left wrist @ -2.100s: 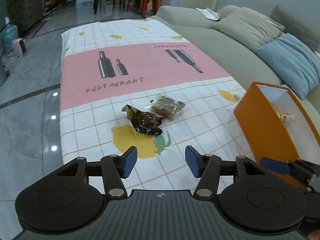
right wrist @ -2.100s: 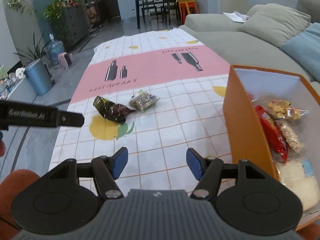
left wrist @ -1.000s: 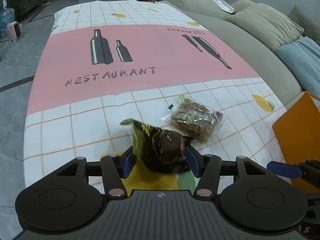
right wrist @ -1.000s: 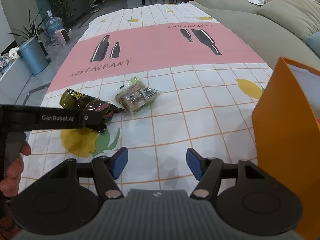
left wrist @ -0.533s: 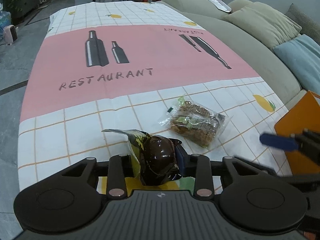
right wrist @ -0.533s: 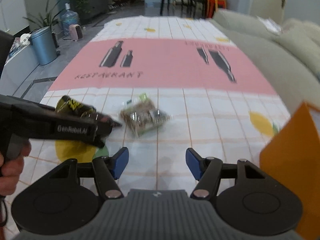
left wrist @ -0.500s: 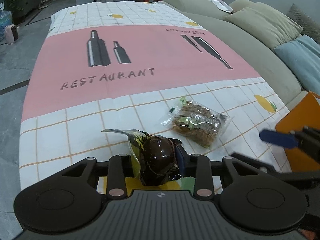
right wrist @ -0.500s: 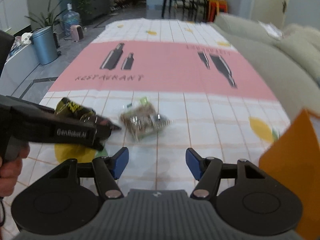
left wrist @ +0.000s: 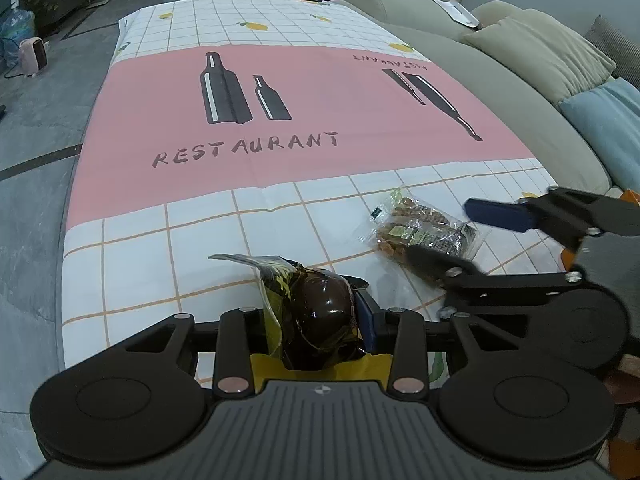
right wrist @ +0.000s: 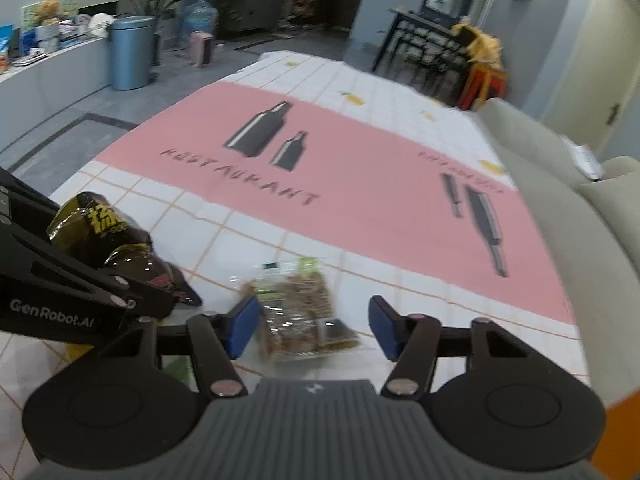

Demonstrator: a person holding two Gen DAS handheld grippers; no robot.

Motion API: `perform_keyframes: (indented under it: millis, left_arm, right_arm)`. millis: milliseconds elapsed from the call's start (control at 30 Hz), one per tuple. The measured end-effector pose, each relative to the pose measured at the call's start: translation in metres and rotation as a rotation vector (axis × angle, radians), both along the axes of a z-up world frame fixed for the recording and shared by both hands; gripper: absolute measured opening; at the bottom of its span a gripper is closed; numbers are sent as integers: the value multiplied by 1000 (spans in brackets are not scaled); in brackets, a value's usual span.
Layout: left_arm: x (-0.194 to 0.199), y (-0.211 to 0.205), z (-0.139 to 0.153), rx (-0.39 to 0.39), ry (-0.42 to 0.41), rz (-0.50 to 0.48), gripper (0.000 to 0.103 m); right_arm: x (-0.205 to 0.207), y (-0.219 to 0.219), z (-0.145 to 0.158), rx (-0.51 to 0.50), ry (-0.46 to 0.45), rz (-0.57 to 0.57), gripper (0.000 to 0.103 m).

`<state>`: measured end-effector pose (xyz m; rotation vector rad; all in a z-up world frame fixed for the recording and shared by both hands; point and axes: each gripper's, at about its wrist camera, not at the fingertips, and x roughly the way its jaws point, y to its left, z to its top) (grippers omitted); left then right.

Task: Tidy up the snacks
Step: 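Grasp the dark bottle-shaped pack with the left tool while the right tool grasps the clear cookie bag, then lift both packs with both tools and carry them over the orange box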

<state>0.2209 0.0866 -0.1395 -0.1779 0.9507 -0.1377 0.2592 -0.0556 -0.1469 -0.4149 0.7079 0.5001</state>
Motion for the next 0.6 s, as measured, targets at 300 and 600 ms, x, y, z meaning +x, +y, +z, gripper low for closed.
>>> perform_keyframes:
  millis: [300, 600]
  left_arm:
    - [0, -5, 1, 28, -4, 2, 46]
    - [-6, -13, 2, 85, 0, 30, 61]
  right_arm:
    - [3, -2, -14, 46, 65, -60, 55]
    - [-10, -11, -12, 74, 113, -89, 48]
